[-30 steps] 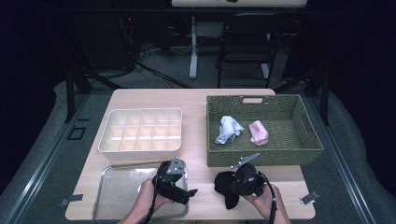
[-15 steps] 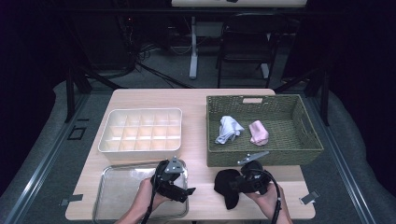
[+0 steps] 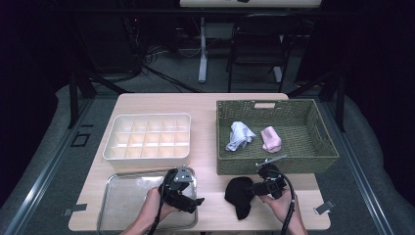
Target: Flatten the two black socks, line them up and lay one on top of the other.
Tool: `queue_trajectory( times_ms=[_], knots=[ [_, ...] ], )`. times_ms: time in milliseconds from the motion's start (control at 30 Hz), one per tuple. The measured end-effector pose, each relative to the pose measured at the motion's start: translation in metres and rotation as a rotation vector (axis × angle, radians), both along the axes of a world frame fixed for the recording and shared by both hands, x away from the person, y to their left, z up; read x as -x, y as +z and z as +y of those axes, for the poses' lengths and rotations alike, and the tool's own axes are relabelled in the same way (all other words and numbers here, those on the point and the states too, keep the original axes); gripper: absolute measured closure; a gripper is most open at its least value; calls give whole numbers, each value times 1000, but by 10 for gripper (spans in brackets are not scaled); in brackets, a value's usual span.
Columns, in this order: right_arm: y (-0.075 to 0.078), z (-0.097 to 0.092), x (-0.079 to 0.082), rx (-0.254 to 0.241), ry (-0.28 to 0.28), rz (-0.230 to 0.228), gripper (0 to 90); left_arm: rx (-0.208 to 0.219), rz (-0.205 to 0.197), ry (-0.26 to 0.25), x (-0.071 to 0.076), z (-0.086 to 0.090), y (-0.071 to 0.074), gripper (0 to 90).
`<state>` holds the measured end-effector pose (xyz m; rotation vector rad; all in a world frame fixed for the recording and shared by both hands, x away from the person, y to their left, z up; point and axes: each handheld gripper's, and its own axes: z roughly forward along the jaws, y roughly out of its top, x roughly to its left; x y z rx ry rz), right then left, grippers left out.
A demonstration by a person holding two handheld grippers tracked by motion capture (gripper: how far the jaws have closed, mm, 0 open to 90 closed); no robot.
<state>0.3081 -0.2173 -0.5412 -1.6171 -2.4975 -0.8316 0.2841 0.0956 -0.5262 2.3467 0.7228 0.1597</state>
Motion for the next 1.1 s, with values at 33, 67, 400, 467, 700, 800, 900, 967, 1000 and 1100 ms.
queue_trajectory(
  times_ms=[33, 67, 400, 467, 700, 800, 900, 967, 1000, 1100],
  knots=[
    [0, 1, 1, 14, -4, -7, 660, -3, 0, -1, 0, 0, 0, 136],
    [1, 2, 1, 14, 3, -12, 700, -4, -1, -1, 1, -1, 0, 136],
    [13, 5, 7, 62, 15, -87, 836, -2, 6, 8, -2, 1, -3, 136],
    [13, 5, 7, 57, 12, -92, 837, 0, 5, 5, -1, 0, -3, 136],
    [21, 3, 14, 42, 21, -117, 840, -3, -4, 7, 0, -1, -3, 123],
    [29, 4, 19, 29, 22, -145, 840, -10, 3, 5, -1, -1, -5, 108],
    [36, 8, 23, 20, 40, -175, 840, -11, 7, 14, -3, 1, -6, 104],
    [39, 11, 25, 11, 54, -187, 840, -11, 3, 18, -3, 2, -5, 102],
    [40, 13, 26, 5, 59, -188, 840, -8, 2, 22, -4, 2, -4, 100],
    [42, 19, 29, -9, 87, -192, 840, -10, 0, 23, -4, 1, -3, 92]
  ],
)
